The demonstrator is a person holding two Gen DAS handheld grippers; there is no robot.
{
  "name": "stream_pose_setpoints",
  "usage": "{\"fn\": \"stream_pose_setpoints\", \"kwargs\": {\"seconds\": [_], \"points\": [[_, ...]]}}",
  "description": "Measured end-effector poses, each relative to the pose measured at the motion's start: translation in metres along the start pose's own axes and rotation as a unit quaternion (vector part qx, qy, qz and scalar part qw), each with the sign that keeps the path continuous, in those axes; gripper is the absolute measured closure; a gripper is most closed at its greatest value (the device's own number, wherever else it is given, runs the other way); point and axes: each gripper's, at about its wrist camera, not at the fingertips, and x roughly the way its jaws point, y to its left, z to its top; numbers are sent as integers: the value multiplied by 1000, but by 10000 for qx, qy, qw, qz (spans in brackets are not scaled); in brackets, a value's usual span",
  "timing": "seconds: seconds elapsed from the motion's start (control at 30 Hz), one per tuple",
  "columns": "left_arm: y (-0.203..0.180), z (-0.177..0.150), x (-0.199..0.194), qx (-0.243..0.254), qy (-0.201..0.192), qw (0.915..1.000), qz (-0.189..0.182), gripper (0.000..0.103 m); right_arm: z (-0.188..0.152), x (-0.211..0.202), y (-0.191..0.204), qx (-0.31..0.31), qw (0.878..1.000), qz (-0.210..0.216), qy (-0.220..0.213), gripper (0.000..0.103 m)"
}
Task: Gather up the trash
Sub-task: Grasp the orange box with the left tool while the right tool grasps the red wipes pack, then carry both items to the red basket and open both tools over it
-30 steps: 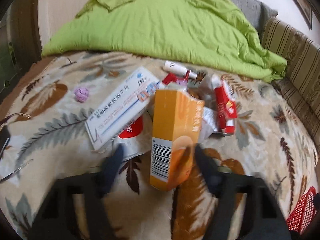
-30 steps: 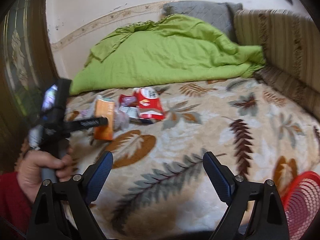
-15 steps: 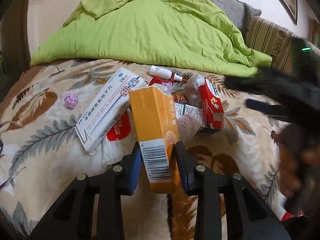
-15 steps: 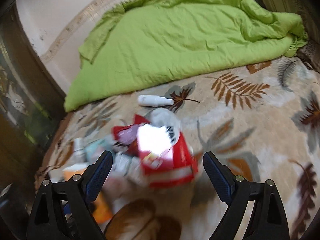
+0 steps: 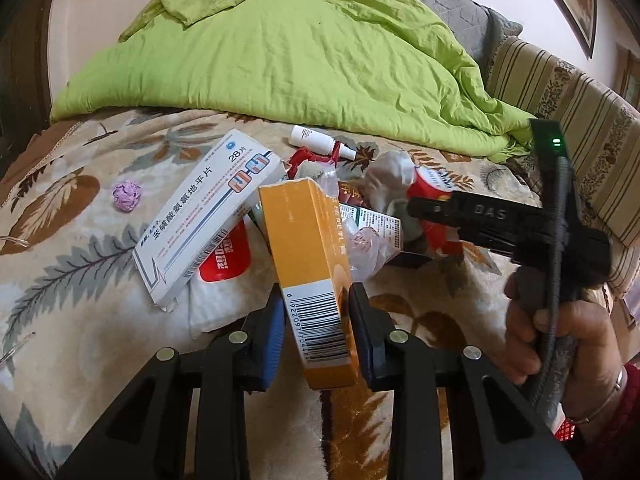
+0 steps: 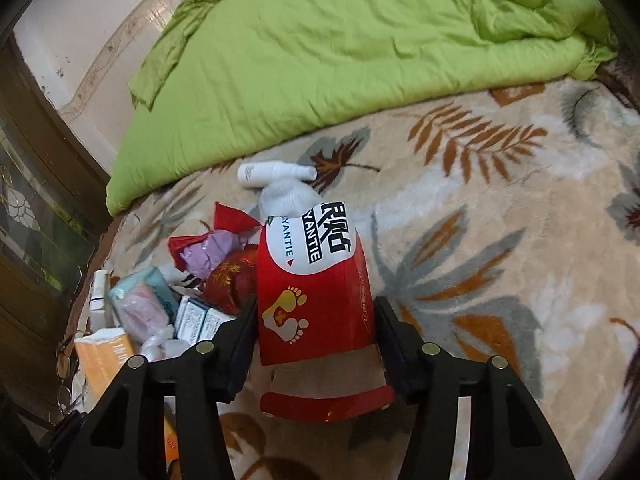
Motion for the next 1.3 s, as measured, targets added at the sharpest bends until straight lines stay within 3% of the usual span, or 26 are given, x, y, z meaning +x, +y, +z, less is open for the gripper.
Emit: {"fn": "stream_pose_setpoints", "kwargs": {"seconds": [0.27,0.6,0.87,1.3], "points": [[-11,-4,-20,250,-381,9990,18,77,-12,-55,27,-580,9941,-443,-799,49],[0,-10,-34,63,-437,9988,-206,78,-60,-139,36,-313,9895,-128,-1402,49],[-9,-21,-46,77,-466,9985,-284,79,-89,-171,24,-319,9937,-23,-1075,49],[-54,-43,-99,528,-474,9929,-956,79,-122,-226,-7,-154,9951,72,-979,49]]}}
